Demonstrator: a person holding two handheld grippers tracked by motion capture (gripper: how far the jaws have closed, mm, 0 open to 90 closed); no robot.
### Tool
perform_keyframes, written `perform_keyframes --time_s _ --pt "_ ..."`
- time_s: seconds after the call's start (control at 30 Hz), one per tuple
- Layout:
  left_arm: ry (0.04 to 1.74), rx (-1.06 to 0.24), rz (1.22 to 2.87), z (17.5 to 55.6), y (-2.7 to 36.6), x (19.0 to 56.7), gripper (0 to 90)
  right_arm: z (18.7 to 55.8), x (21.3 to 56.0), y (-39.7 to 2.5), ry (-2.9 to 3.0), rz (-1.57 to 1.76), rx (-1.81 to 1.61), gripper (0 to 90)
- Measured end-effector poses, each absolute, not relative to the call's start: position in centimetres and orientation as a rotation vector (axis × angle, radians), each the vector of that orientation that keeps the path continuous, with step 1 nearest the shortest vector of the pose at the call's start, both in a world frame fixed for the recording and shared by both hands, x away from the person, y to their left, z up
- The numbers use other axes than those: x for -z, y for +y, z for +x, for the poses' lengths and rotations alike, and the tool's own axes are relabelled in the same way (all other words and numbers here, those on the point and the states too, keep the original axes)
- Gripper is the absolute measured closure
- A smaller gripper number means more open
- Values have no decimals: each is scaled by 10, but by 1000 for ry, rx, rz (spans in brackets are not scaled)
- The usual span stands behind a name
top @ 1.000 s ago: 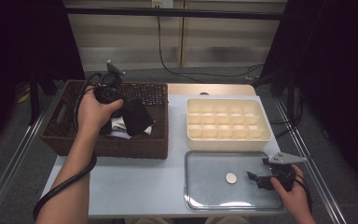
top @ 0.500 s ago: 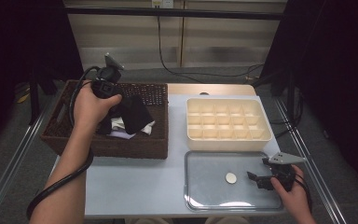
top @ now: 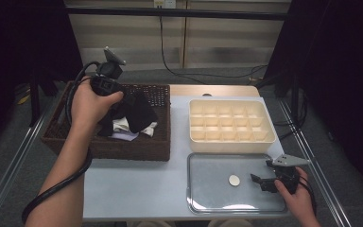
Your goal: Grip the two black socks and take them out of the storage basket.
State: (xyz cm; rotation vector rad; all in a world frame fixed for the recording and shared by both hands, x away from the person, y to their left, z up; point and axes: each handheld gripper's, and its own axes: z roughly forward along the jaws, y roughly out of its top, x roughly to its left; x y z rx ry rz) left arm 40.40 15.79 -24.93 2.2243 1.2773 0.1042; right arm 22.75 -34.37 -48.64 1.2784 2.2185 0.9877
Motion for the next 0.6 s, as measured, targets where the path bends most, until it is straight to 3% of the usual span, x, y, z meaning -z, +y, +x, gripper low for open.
perform_keyframes --time_s 0.6 --pt "1217 -95 2243 392 151 224 808 228 486 -344 2218 1275 -989 140"
